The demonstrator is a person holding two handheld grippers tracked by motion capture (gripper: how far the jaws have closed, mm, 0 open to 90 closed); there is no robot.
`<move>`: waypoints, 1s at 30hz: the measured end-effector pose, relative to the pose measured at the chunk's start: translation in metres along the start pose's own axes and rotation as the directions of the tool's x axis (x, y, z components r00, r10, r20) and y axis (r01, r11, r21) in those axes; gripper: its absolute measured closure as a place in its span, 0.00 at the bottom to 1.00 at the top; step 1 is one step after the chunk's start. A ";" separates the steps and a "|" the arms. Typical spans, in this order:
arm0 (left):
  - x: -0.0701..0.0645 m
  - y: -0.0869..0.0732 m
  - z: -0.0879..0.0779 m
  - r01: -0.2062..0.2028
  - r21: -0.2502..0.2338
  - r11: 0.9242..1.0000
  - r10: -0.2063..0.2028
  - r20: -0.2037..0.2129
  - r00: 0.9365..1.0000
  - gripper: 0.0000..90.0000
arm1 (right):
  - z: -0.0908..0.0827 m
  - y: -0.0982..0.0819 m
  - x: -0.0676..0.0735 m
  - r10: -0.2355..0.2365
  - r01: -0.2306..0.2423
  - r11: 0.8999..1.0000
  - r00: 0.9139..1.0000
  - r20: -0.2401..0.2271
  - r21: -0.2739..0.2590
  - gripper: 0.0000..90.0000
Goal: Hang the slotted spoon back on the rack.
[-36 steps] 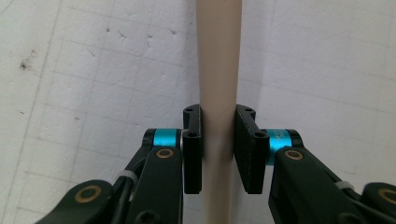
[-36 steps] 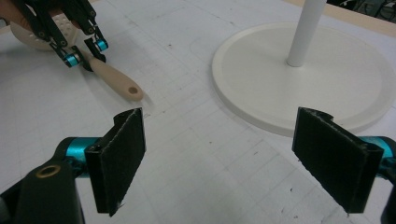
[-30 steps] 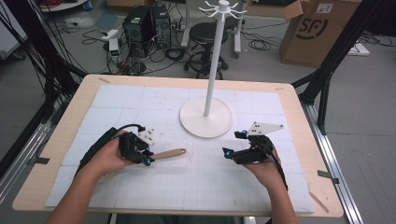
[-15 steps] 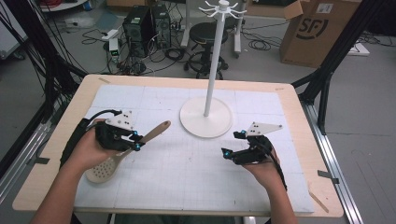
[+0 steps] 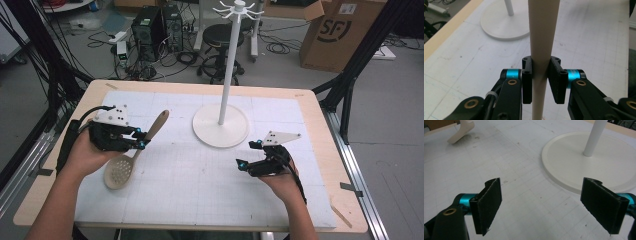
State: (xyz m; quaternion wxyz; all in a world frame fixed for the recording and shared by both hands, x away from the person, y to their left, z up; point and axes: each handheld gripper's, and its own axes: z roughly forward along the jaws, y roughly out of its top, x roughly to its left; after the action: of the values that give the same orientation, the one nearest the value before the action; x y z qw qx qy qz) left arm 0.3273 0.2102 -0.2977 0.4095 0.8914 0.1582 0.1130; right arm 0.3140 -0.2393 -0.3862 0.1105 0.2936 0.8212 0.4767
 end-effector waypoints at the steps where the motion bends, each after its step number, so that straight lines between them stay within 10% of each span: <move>1: 0.001 0.002 -0.002 -0.005 -0.010 1.000 0.004 -0.004 1.000 0.83 | -0.001 0.000 -0.001 -0.005 0.005 1.000 1.000 0.002 -0.001 0.18; 30: 0.019 0.081 -0.007 -0.046 -0.145 0.988 0.054 0.052 0.997 0.83 | -0.004 -0.001 -0.001 -0.003 0.003 1.000 1.000 -0.019 -0.016 0.18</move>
State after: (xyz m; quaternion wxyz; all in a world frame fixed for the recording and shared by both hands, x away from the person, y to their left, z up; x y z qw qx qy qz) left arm 0.3575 0.1726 -0.2302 0.4740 0.8660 0.1157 0.1097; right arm 0.3124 -0.2427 -0.3846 0.1060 0.2870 0.8187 0.4859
